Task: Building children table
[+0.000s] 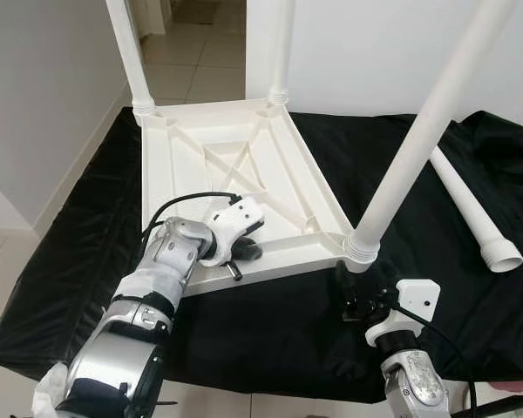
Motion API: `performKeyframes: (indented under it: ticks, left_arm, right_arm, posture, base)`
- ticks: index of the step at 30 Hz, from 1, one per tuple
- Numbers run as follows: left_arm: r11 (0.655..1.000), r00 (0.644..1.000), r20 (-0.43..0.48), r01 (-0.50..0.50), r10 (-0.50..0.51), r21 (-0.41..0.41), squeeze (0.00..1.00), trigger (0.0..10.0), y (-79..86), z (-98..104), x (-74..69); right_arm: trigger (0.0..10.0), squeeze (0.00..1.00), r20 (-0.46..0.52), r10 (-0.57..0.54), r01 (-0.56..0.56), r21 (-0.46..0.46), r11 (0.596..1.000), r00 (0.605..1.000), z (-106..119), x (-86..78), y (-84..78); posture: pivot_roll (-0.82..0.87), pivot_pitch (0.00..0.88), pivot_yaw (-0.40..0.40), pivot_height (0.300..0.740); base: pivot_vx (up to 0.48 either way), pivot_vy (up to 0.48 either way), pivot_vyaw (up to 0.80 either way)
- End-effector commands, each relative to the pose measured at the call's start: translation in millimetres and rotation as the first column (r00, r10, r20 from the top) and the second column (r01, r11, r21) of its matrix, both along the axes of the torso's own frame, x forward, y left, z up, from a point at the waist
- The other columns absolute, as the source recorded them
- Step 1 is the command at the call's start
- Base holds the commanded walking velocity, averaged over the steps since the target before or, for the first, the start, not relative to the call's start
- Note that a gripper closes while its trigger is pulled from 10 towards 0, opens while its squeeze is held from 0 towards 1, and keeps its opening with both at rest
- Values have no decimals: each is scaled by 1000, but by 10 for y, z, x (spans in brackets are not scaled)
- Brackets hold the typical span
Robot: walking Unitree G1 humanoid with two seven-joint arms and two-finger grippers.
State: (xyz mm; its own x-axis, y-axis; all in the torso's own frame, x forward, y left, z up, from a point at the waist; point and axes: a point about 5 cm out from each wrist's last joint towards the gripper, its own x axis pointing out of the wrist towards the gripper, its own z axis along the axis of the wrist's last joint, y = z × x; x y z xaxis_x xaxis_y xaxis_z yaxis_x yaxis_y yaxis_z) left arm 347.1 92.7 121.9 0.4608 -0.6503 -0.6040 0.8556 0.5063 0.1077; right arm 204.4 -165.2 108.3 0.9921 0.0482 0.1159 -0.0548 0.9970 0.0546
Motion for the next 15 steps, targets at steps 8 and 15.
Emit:
performKeyframes:
  ticks: [8, 15]
  left_arm:
    - [832, 824, 264, -542, 501, 113, 0, 0, 461, -118, 92]
    - [880, 864, 236, -470, 444, 65, 447, 10000, 325, -58, 76]
  right_arm:
    - [10000, 0, -9, 10, -10, -3, 1000, 1000, -41, 12, -8]
    - [10000, 0, -10, 14, -14, -6, 1000, 1000, -43, 16, -7]
  posture:
    - [-114, 0, 4, 740]
    - [-112, 0, 2, 740]
  base:
    - [0, 0, 0]
    - [0, 0, 0]
